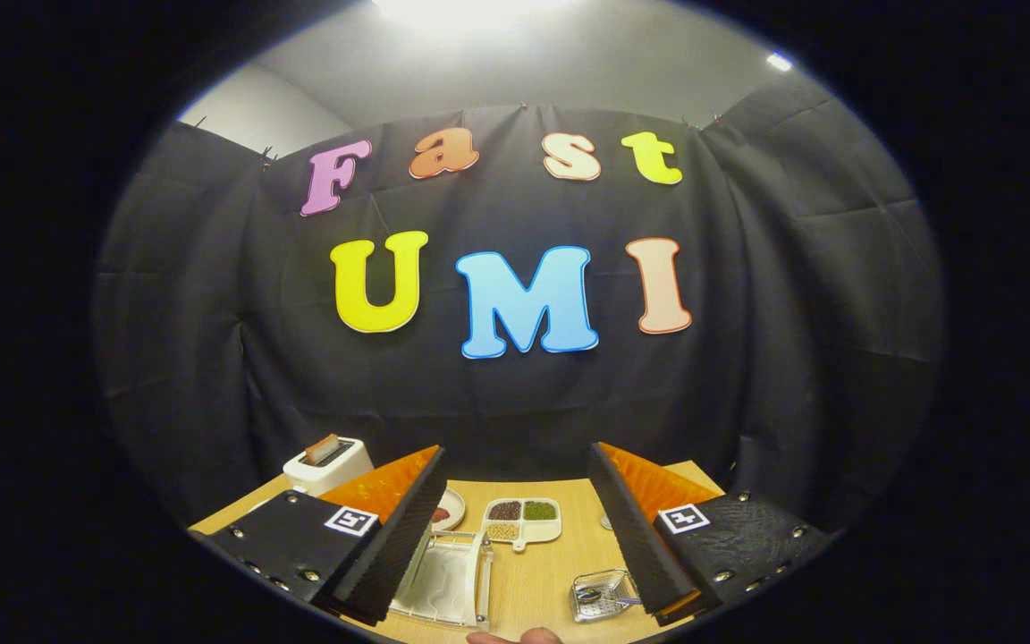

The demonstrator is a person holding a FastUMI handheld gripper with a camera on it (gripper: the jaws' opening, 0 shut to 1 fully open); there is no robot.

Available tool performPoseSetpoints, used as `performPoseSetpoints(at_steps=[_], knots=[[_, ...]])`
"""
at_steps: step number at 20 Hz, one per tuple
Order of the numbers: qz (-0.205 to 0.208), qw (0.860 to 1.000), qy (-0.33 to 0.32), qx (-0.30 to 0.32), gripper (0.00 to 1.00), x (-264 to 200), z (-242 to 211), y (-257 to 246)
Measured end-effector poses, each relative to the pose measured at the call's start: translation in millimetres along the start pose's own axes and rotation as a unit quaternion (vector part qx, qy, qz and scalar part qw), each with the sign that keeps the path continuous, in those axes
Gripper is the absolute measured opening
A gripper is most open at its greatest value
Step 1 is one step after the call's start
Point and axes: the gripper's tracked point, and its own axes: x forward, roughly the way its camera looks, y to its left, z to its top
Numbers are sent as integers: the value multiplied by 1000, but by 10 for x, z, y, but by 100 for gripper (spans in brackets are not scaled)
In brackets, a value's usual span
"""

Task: Take the plate from the dish rack, then take the spoon from the basket and place it into the plate.

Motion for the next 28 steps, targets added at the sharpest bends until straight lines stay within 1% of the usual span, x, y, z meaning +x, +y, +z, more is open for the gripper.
performPoseSetpoints(at_steps=[3,6,8,12,14,17,19,21,24,28], knots=[[23,998,52,14,98,131,-168,181],[41,993,103,33,98,261,-324,354],[46,990,129,27,99,372,-413,441],[57,977,204,13,99,564,-764,657],[59,973,223,18,99,623,-859,765],[59,965,256,14,99,720,-1057,892],[53,956,289,7,99,777,-1244,938],[49,947,317,20,99,835,-1419,1021],[29,936,349,40,99,925,-1652,1076],[4,917,399,31,98,971,-1972,1132]])
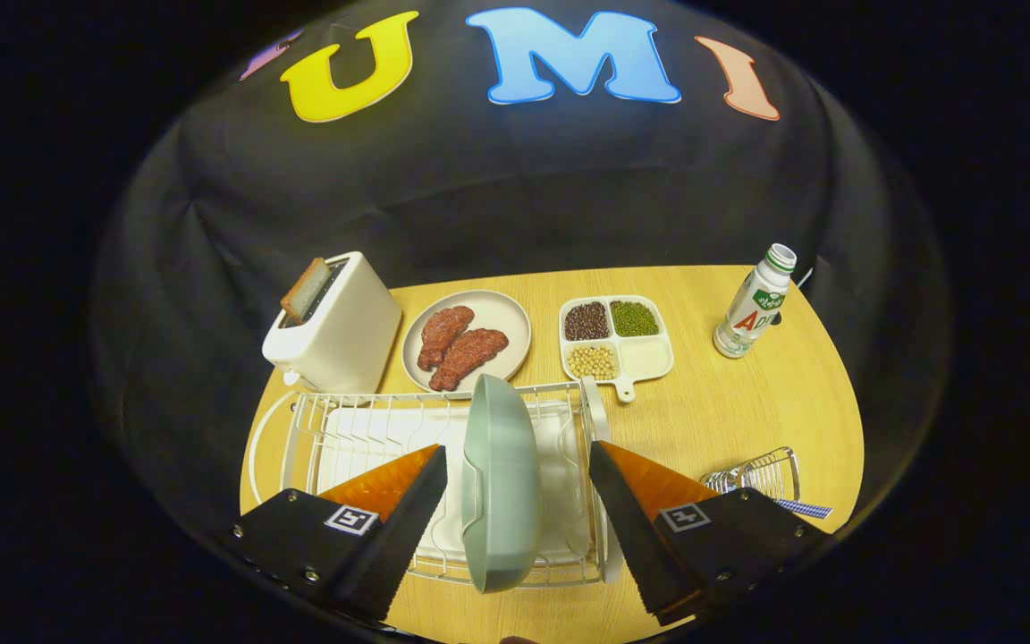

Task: Take the plate from the dish rack, then take the spoon from the basket and place it into the plate.

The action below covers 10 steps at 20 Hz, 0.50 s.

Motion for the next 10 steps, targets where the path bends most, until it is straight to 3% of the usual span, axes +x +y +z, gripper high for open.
performPoseSetpoints(at_steps=[3,5,6,8,10], knots=[[-26,999,21,-4,92,118,-88,-19],[-46,998,40,-10,81,187,-158,-71],[-77,996,50,-13,73,209,-209,-177],[-83,995,52,-11,29,215,-193,-94],[-95,994,52,-34,26,213,-181,-89]])
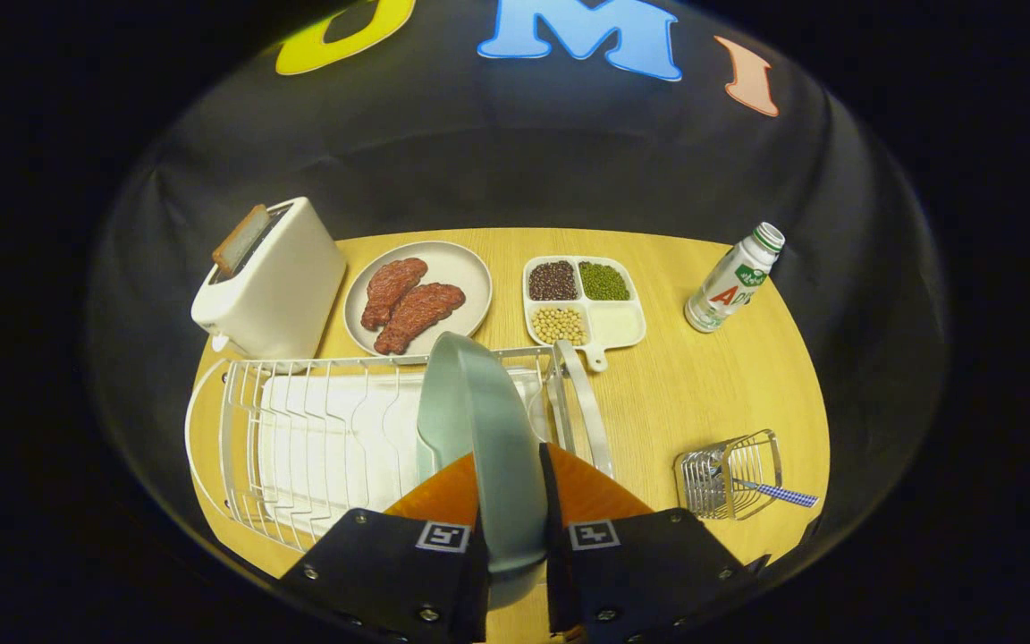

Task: Take the plate from the dish rack, then take the spoon from the basket and place it into the plate.

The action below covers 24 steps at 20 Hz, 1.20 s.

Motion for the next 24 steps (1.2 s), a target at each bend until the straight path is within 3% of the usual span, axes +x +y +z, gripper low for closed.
performPoseSetpoints(at_steps=[8,16,24], knots=[[-86,990,-59,-91,23,-321,382,46],[-44,992,-81,-82,23,-731,429,-50],[-15,995,-91,-42,23,-1302,235,-824]])
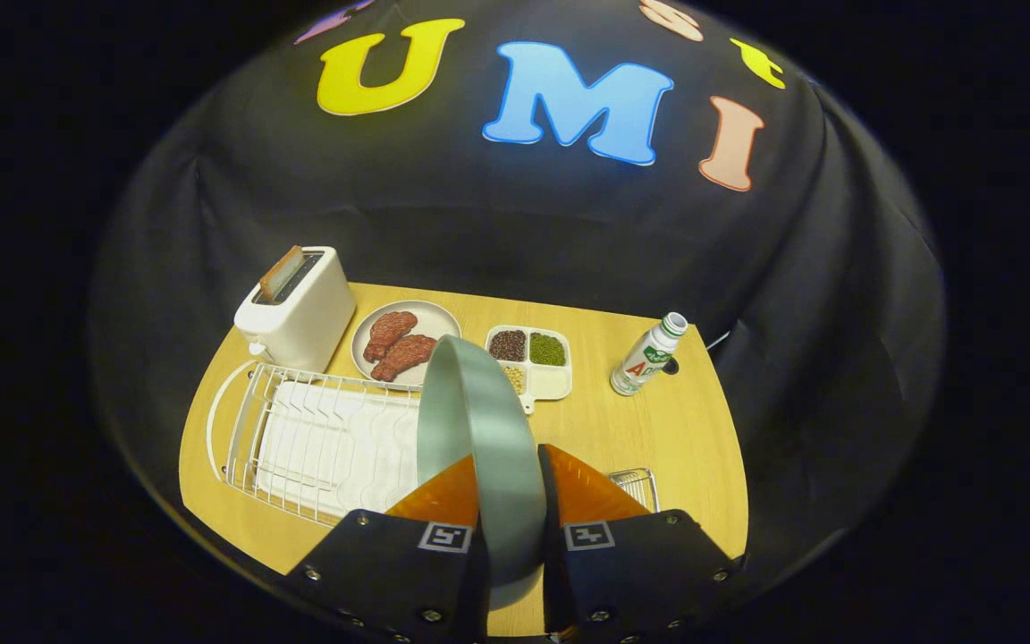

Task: Take the plate from the dish rack, then take the spoon from the basket and place it into the plate.

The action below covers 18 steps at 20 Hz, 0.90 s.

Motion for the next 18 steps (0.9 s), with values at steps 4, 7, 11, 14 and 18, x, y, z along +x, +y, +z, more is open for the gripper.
performPoseSetpoints(at_steps=[4,7,11,14,18], knots=[[6,1000,13,15,23,-228,-257,-451],[9,999,20,34,23,-367,-484,-738],[34,997,38,52,23,-456,-920,-937],[71,993,63,74,24,-440,-1341,-971],[123,984,82,100,24,-341,-1834,-917]])
